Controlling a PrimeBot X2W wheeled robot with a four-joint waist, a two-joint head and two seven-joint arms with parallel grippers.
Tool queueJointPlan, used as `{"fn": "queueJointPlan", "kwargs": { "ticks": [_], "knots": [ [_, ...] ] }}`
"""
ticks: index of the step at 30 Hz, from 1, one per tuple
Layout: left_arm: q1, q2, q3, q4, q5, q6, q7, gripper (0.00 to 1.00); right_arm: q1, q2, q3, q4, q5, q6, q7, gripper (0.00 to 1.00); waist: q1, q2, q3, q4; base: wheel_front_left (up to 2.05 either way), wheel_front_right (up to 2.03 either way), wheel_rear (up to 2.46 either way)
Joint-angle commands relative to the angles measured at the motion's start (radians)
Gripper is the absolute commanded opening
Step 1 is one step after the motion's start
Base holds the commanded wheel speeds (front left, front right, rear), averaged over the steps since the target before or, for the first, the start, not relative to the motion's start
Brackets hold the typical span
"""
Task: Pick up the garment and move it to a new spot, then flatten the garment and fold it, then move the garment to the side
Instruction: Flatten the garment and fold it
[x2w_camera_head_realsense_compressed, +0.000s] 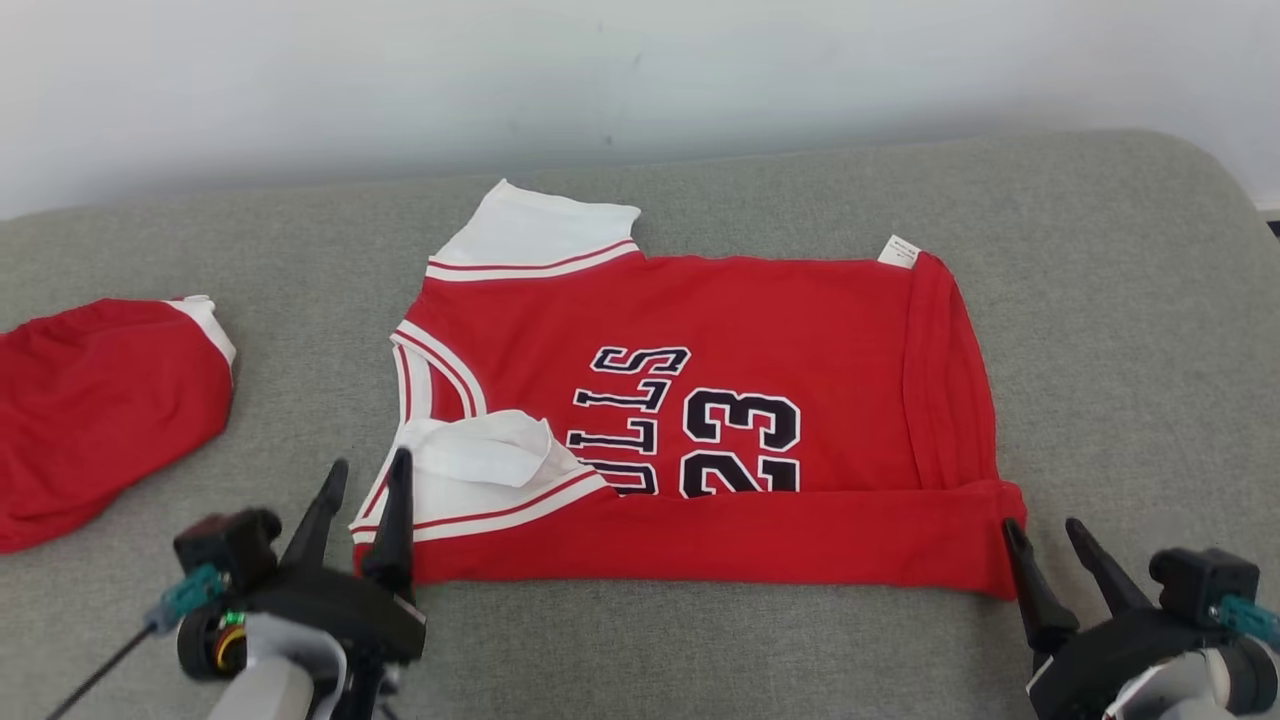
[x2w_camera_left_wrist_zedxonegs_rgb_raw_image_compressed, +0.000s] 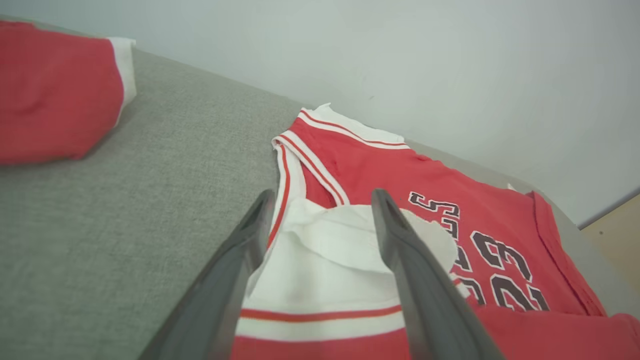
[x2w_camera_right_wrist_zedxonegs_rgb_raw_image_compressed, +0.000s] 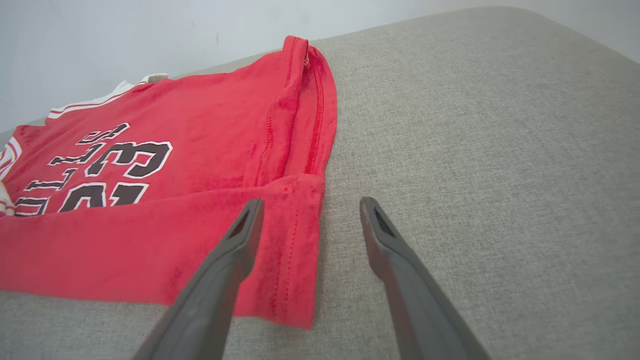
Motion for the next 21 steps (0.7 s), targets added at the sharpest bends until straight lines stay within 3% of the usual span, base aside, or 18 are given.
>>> {"fn": "queueJointPlan", "kwargs": {
  "ticks": [1, 8, 21],
  "knots": [
    [0.041, 0.012, 0.004, -0.014, 0.018, 0.011, -0.007, 1.00, 0.026, -0.002, -0.004, -0.008, -0.001, -0.002, -0.008, 1.00, 0.0000, -0.0001, -0.011, 0.010, 0.00, 0.00, 0.00],
    [0.169, 0.020, -0.021, -0.073, 0.066, 0.040, -0.008, 1.00, 0.085, 0.018, -0.037, -0.026, 0.011, -0.002, 0.008, 1.00, 0.0000, -0.0001, -0.011, 0.027, 0.00, 0.00, 0.00],
    [0.105, 0.008, -0.047, 0.006, 0.073, 0.057, 0.032, 1.00, 0.021, 0.048, 0.000, 0.054, -0.054, -0.002, 0.042, 1.00, 0.0000, -0.0001, 0.011, 0.020, 0.00, 0.00, 0.00]
  ]
}}
